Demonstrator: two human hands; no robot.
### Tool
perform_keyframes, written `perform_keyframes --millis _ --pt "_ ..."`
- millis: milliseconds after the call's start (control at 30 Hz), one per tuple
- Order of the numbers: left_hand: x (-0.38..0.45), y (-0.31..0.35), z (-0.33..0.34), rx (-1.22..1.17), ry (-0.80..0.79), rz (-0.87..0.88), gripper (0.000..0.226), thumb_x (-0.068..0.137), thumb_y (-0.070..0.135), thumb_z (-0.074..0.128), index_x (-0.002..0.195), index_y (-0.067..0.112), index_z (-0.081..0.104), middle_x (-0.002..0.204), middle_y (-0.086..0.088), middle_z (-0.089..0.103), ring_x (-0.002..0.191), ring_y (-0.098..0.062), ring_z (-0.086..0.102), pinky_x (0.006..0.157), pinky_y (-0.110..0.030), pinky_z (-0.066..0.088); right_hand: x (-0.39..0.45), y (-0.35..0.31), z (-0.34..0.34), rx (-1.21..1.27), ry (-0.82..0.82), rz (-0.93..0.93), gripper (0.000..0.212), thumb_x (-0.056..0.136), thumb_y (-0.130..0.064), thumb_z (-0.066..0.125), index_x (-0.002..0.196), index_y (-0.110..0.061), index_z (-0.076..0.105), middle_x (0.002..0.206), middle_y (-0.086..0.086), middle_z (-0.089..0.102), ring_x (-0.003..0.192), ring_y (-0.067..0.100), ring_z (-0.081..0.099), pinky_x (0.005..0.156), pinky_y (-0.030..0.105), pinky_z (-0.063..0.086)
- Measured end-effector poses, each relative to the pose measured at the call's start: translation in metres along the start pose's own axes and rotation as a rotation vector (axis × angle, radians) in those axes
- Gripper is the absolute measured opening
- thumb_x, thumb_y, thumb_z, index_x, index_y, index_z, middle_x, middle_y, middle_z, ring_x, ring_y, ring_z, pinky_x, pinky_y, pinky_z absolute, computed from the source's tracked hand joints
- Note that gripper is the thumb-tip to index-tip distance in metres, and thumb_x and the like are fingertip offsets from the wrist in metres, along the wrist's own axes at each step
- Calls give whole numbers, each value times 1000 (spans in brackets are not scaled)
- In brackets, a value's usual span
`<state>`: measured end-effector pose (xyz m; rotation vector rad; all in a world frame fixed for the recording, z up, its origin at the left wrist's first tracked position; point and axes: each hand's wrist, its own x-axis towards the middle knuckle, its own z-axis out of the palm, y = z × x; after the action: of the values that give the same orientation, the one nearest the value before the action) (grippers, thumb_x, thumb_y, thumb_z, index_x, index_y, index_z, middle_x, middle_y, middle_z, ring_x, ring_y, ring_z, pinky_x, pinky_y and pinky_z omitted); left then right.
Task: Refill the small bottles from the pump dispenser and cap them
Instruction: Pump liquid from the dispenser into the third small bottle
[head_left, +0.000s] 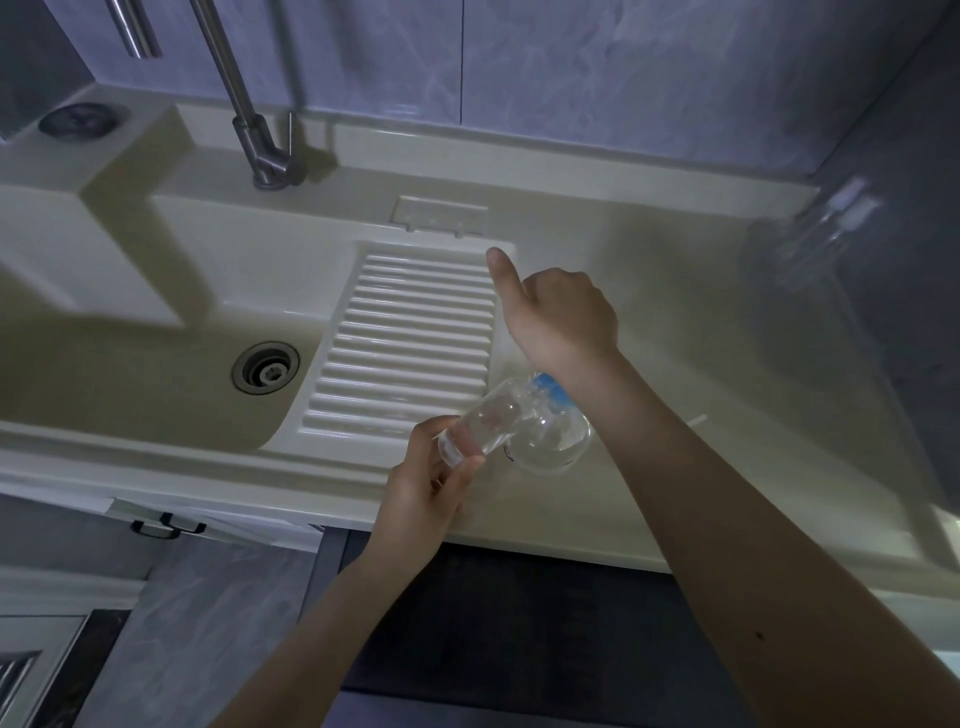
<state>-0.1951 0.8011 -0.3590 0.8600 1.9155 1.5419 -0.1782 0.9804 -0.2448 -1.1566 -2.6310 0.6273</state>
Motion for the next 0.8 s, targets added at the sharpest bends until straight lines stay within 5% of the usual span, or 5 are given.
perform_keyframes --millis 233,600,800 --pt "-1 7 -1 -53 16 33 28 93 12 56 111 30 47 78 18 58 53 -9 47 51 -26 44 4 6 -5 145 46 -2 85 94 -65 14 79 -3 71 79 7 72 71 23 64 71 30 48" --pt "0 10 1 -52 10 73 24 92 20 57 112 28 47 87 16 57 54 -10 47 52 -29 45 4 2 -7 4 39 -55 84 95 -63 13 65 -3 63 69 9 68 56 20 56 55 24 38" --pt "-4 2 1 -19 13 19 28 92 20 59 111 36 47 74 18 57 53 -11 47 49 -29 42 1 4 1 -65 -30 -30 76 94 -64 13 55 -10 49 57 2 53 53 17 50 51 25 32"
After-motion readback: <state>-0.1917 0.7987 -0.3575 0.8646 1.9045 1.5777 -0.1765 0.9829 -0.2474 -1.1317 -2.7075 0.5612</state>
